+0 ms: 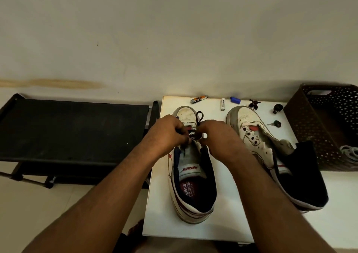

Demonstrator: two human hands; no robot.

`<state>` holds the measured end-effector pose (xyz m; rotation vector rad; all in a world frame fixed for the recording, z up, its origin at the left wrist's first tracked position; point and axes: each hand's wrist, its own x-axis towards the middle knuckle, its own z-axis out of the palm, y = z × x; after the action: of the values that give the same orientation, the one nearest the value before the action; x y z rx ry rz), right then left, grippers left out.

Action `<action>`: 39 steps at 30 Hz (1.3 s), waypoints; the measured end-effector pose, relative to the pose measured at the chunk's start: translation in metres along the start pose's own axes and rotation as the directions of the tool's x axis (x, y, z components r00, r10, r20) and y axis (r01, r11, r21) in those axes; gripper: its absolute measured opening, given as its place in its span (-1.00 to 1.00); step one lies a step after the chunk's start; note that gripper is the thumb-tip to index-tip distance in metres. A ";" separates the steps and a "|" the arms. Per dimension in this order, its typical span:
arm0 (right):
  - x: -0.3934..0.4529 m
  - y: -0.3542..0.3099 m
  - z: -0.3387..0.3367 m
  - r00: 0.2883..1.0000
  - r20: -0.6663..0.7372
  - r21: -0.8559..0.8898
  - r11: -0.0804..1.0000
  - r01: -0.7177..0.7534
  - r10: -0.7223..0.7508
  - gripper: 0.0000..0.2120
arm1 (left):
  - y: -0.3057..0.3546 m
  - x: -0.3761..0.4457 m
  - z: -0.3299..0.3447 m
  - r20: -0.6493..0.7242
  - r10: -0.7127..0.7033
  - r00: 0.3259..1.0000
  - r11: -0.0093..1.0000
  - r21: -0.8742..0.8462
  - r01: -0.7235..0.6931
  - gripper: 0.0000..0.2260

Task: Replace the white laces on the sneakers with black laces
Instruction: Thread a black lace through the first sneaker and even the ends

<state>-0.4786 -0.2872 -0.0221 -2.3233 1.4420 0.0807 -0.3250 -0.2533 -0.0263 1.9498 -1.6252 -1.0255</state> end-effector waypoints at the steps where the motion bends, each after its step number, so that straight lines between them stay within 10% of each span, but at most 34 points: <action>1: 0.001 -0.001 0.001 1.000 0.009 -0.002 1.000 -0.011 0.011 -0.79 | 0.000 0.000 0.000 0.002 0.001 1.000 1.000 0.003 -0.001 -0.96; 5: -0.002 0.005 -0.006 0.975 -0.180 0.200 0.975 -0.095 0.132 -0.90 | 0.001 -0.002 -0.002 0.018 0.003 1.000 1.000 -0.009 -0.003 -0.97; 10: -0.017 0.022 -0.035 0.560 -0.725 0.474 0.880 -0.018 0.402 -0.93 | 0.002 -0.002 -0.002 0.028 -0.012 1.000 1.000 -0.017 0.012 -0.95; 13: -0.016 0.021 -0.026 0.741 -0.626 0.393 0.919 0.032 0.242 -0.65 | 0.003 -0.001 -0.001 0.026 -0.012 1.000 1.000 -0.013 0.012 -0.93; 17: -0.007 0.010 -0.008 0.997 -0.074 0.272 0.961 0.054 -0.035 -0.63 | 0.003 0.001 0.001 0.013 -0.002 1.000 1.000 0.002 0.002 -0.92; 21: 0.001 0.001 -0.003 1.000 0.013 0.124 0.992 0.015 -0.017 -0.80 | 0.001 0.001 0.000 0.017 -0.001 1.000 1.000 0.008 0.001 -0.93; 28: -0.015 0.018 -0.027 0.734 -0.576 0.319 0.926 -0.201 0.358 -0.79 | 0.002 -0.002 -0.004 0.028 0.025 0.999 0.998 -0.054 -0.023 -0.85; 33: -0.010 0.004 -0.010 0.977 -0.197 0.214 0.976 -0.038 0.081 -0.70 | 0.007 -0.006 -0.002 -0.006 0.057 0.998 0.998 -0.015 -0.057 -0.76; 39: -0.007 0.004 -0.011 1.000 0.012 0.202 0.979 -0.025 0.022 -0.80 | 0.006 -0.007 -0.005 0.004 0.032 0.999 0.999 -0.003 -0.032 -0.79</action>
<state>-0.4871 -0.2867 -0.0117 -2.1388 1.4032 -0.0461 -0.3258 -0.2485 -0.0172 1.9145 -1.6509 -1.0192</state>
